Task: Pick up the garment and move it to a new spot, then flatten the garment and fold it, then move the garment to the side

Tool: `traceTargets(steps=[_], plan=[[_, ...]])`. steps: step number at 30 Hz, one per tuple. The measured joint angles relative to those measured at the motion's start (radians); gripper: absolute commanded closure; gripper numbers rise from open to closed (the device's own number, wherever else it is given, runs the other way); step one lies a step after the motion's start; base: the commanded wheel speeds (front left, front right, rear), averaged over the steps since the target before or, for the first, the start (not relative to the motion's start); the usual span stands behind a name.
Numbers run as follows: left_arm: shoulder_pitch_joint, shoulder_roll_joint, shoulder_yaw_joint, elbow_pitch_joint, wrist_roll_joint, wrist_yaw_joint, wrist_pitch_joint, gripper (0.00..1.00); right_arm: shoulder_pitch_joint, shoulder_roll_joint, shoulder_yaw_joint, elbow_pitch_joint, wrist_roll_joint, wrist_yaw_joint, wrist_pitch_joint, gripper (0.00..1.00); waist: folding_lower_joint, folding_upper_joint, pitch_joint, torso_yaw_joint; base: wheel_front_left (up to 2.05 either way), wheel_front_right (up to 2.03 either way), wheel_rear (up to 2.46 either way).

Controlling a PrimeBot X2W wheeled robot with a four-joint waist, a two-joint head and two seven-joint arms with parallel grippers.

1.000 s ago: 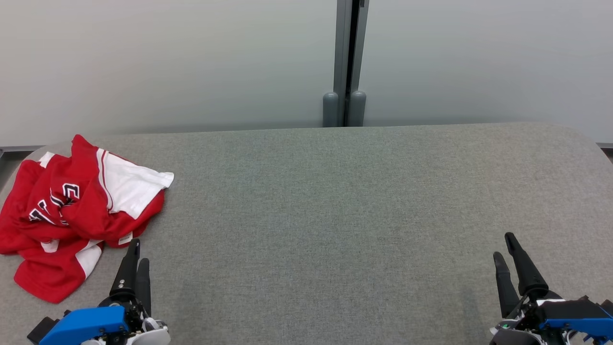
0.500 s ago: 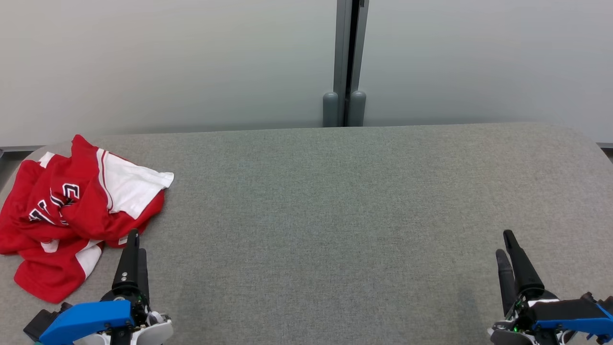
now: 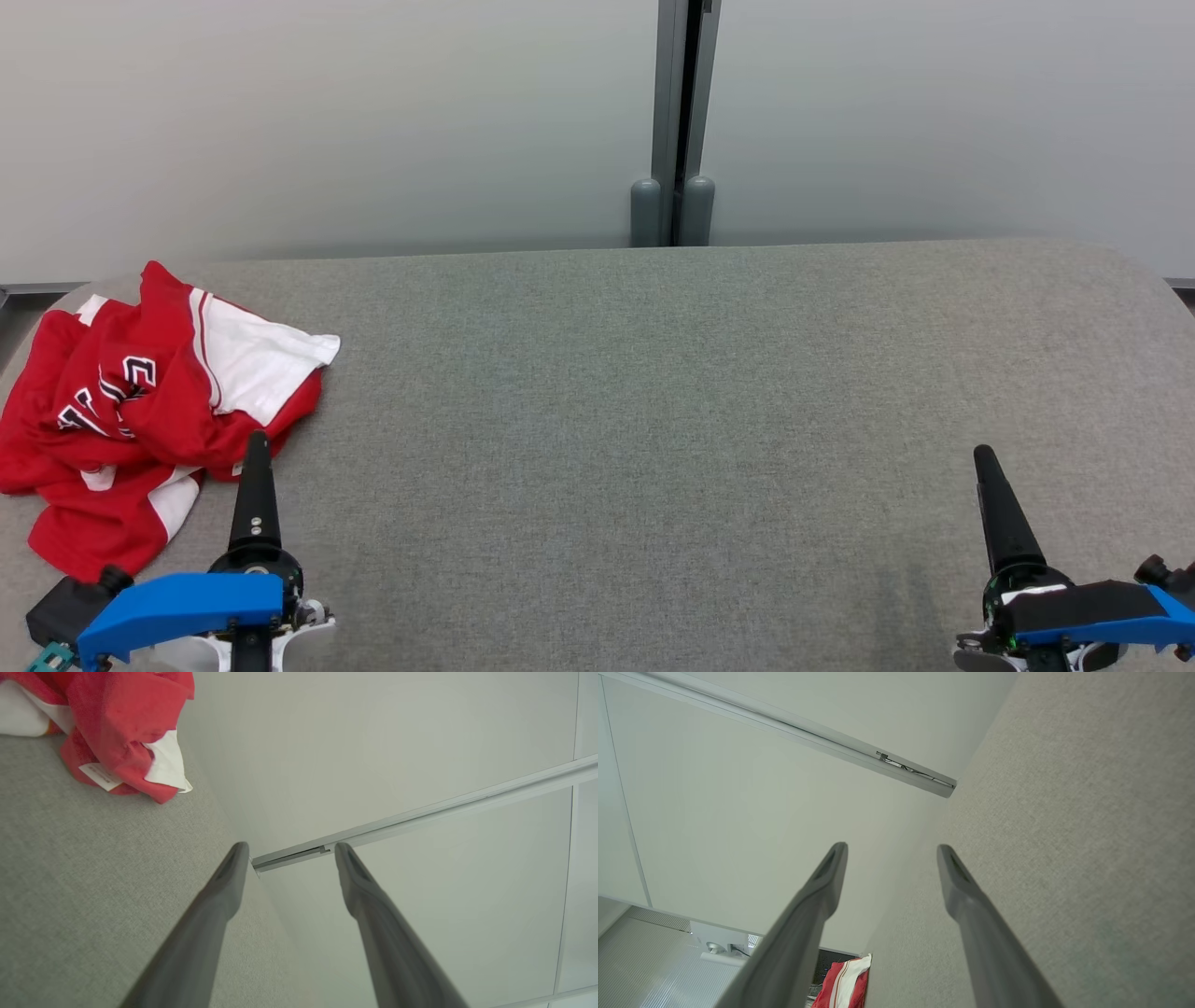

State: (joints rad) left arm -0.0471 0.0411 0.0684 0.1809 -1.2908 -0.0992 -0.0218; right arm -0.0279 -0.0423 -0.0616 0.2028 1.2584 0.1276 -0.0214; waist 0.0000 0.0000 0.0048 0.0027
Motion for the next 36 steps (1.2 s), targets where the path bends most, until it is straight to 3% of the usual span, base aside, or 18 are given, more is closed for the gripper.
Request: traceTargets(steps=[22, 36], plan=[[0.013, 0.002, -0.077, -0.029, 0.501, 0.055, -0.075, 0.00, 0.029, -0.001, 0.036, -0.036, -0.354, 0.000, -0.074, 0.00, 0.0000, 0.0000, -0.004, 0.005, 0.00, 0.00, 0.00], [0.020, 0.003, -0.092, -0.007, 0.696, 0.073, -0.114, 0.00, 0.036, -0.001, 0.051, -0.041, -0.535, 0.000, -0.114, 0.00, 0.0000, 0.0000, -0.008, 0.013, 0.00, 0.00, 0.00]])
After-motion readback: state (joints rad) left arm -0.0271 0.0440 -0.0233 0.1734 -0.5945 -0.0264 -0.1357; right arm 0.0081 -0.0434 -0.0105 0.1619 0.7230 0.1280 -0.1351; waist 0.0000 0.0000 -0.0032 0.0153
